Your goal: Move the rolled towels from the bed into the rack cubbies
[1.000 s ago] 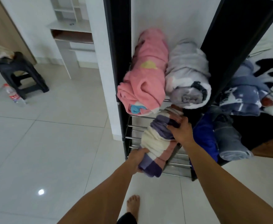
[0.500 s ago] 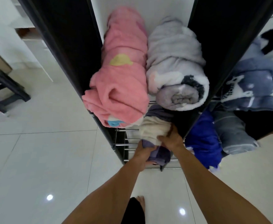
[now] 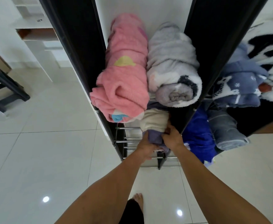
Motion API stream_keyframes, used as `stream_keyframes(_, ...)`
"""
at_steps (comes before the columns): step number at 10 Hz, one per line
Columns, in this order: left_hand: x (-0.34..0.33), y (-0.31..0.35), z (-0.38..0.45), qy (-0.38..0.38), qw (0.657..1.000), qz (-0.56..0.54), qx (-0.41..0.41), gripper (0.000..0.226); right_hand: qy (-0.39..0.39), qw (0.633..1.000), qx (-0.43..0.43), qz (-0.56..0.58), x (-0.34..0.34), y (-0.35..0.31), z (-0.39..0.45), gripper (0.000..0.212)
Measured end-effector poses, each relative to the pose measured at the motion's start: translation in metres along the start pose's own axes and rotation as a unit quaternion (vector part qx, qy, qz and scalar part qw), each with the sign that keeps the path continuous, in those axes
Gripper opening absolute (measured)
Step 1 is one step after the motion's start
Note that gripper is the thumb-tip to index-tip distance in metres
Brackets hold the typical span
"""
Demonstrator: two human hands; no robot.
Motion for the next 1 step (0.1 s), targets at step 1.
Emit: stream_keyframes(1, -0.0019, 0.0038, -0.0189, 0.056, 0.983, 0.174, -0.027, 0.085, 0.004, 1.000, 0.027, 0.009, 0.0087, -0.0034, -0.0322, 0.055)
Point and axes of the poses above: each hand's wrist, its own z-axis towards the middle knuckle, its own x-axis out of the back of the hand, y = z × x, the point moved 4 cm from there along z, towards the middle knuckle, and after that the axes turned 8 degrees about -y, right-handed, at the moved point
